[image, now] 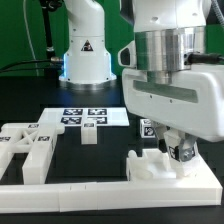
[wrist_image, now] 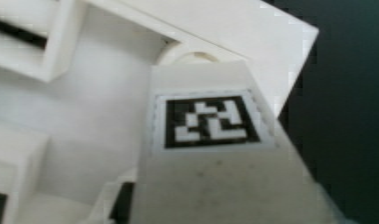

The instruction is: Assemble chair

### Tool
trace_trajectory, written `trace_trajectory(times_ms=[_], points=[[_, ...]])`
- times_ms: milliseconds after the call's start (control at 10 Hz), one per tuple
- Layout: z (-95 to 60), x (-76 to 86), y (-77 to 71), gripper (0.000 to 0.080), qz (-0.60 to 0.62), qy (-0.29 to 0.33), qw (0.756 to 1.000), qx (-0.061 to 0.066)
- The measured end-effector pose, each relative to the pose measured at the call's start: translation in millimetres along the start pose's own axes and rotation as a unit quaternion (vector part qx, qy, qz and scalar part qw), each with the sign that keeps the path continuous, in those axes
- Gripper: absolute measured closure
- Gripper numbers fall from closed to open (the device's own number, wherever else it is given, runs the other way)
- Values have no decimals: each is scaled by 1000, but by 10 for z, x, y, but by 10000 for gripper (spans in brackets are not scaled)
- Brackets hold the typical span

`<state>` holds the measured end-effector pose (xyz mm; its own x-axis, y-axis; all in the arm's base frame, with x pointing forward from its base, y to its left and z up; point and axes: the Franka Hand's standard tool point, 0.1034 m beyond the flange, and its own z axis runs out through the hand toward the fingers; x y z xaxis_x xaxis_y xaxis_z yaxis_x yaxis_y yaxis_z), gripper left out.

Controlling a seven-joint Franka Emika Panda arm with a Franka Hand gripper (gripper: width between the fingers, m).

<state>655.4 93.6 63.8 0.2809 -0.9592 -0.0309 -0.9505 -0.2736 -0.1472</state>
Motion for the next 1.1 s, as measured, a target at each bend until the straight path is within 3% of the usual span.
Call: trace_trajectory(times_ms=[100, 300, 400, 500, 600, 800, 1000, 1100], points=[[-3, -2, 38, 512, 72, 5, 997, 2], [-5, -3, 47, 512, 74, 7, 997, 1], [-2, -35, 44, 453, 40, 7, 999, -1], [-4, -116, 25, 271, -2, 5, 1000, -2], [-2, -158, 15, 186, -81, 5, 997, -1], [-49, -263, -41, 157, -254, 5, 967, -16], [-29, -229, -34, 151, -311, 6, 950, -15], [-30, -205, -29, 150, -378, 8, 926, -17]])
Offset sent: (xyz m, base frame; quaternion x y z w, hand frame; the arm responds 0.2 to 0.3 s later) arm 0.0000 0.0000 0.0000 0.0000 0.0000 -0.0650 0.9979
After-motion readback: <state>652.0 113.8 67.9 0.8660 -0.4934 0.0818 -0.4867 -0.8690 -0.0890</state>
